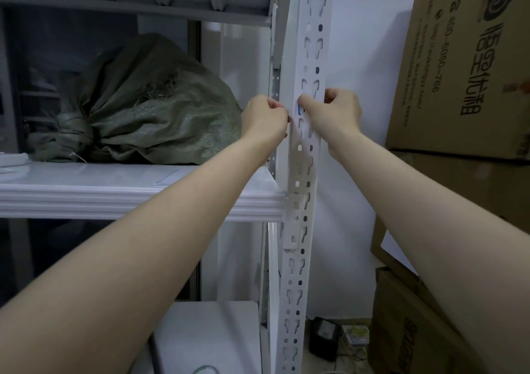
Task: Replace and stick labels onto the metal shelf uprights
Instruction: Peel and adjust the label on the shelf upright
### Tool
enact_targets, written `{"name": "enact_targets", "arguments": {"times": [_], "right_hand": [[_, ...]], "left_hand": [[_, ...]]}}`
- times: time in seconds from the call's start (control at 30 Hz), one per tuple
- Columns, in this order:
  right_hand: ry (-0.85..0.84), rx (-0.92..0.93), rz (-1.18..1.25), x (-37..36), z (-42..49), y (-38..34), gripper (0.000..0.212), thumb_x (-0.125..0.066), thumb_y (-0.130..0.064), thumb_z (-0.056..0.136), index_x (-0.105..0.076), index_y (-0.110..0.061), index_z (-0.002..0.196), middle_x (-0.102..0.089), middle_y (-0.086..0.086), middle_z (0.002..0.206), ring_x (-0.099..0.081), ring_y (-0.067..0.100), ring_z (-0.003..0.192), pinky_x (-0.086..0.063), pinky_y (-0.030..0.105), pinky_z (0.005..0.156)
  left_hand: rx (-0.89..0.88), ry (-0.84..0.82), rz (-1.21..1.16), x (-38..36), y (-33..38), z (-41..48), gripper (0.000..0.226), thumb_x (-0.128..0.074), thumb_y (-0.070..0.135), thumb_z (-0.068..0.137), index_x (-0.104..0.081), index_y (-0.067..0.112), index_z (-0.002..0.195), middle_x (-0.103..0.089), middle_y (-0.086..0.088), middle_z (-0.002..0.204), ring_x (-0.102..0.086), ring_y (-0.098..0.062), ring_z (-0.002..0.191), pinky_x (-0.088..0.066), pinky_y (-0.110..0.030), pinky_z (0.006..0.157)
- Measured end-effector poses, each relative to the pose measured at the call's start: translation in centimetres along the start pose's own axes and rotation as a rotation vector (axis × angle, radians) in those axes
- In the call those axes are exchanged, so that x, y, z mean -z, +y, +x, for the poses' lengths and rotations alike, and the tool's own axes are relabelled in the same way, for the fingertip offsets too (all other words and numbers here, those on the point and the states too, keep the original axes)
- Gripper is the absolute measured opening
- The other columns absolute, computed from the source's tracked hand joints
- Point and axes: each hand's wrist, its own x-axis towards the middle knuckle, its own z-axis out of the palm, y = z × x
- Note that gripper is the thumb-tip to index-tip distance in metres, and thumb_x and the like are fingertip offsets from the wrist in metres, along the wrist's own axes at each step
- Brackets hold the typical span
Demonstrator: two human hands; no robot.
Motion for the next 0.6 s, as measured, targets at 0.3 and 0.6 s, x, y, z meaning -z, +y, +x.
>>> {"name": "enact_targets", "arguments": {"times": [0.3,0.6], "right_hand": [[0.184,0.352,0.001,-0.1,-1.0,1.8,0.041,-0.069,-0.016,0.075,-0.061,-0.026,0.114,-0.052,-0.001,0.112,-0.053,0.003,0.088,-0.053,0.027,0.082],[0.084,0.556,-0.094,1.2,-1.9,2.4,0.011,-0.076,-0.026,0.076,-0.077,-0.023,0.087,-0.059,-0.009,0.082,-0.059,0.008,0.064,-0.044,0.013,0.061]], "left_hand": [[-0.145,0.028,-0.165,0.8,0.0,-0.3,0.012,-0.073,0.005,0.083,-0.069,0.009,0.093,-0.074,-0.009,0.087,-0.073,-0.015,0.077,-0.054,-0.019,0.063],[-0.192,-0.028,-0.137,0.9,0.8,-1.4,0.016,-0.052,0.007,0.096,-0.068,0.006,0.095,-0.073,-0.004,0.077,-0.074,-0.014,0.073,-0.049,-0.018,0.05]]}}
